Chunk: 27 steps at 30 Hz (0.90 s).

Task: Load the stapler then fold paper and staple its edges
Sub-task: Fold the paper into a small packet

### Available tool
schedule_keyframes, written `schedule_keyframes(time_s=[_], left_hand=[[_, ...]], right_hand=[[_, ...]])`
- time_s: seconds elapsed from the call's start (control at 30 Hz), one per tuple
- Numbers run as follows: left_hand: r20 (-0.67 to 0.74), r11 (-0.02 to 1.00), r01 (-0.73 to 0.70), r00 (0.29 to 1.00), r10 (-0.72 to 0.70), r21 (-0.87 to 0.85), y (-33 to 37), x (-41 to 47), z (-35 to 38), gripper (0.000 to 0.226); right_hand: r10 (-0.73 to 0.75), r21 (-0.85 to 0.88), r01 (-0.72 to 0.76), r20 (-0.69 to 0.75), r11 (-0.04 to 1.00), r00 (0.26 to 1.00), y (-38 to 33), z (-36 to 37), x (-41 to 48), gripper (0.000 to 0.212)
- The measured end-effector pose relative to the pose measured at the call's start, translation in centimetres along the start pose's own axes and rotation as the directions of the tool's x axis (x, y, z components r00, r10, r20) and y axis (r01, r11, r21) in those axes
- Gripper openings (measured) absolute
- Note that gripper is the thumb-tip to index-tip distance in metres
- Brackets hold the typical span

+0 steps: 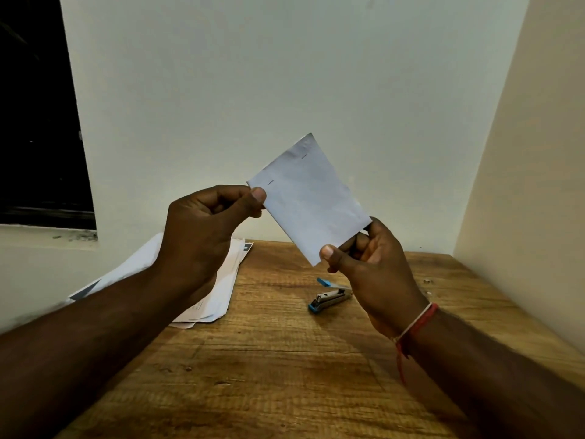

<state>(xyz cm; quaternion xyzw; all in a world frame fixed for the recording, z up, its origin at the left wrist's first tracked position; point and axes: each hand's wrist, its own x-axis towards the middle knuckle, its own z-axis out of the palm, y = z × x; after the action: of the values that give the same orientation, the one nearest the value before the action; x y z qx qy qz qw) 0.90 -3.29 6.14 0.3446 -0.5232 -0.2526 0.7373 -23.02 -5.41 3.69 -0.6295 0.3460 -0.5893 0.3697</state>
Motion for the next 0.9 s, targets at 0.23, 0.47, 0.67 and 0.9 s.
schedule_keyframes(time_s=[0.23,0.47,0.67,0.9], left_hand=[[-0.009,1.0,-0.008,1.0,0.008,-0.03,-0.2,0.5,-0.4,0.002],[-0.094,0.997,-0.014,0.996,0.007,-0.07,0.0,2.0,-1.5,0.008],[0.013,0.984,0.162,0.987,-0.161,-0.078,-2.0,0.3,-0.1,0.041],[0.249,0.96,0.28,0.931,-0.267,-0.018,-2.5,-2.6,1.8,0.035]], right_hand=[[0.005,0.017,-0.006,0.012,1.0,1.0,0.0,-0.1,0.1,0.055],[0.05,0.048,-0.048,-0.041,0.998,0.998,0.9,-0.5,0.6,0.056],[0.055,0.185,-0.052,-0.012,0.981,0.998,1.5,-0.3,0.3,0.052],[0.081,0.29,-0.095,0.063,0.952,0.995,1.2,0.0,-0.3,0.035]])
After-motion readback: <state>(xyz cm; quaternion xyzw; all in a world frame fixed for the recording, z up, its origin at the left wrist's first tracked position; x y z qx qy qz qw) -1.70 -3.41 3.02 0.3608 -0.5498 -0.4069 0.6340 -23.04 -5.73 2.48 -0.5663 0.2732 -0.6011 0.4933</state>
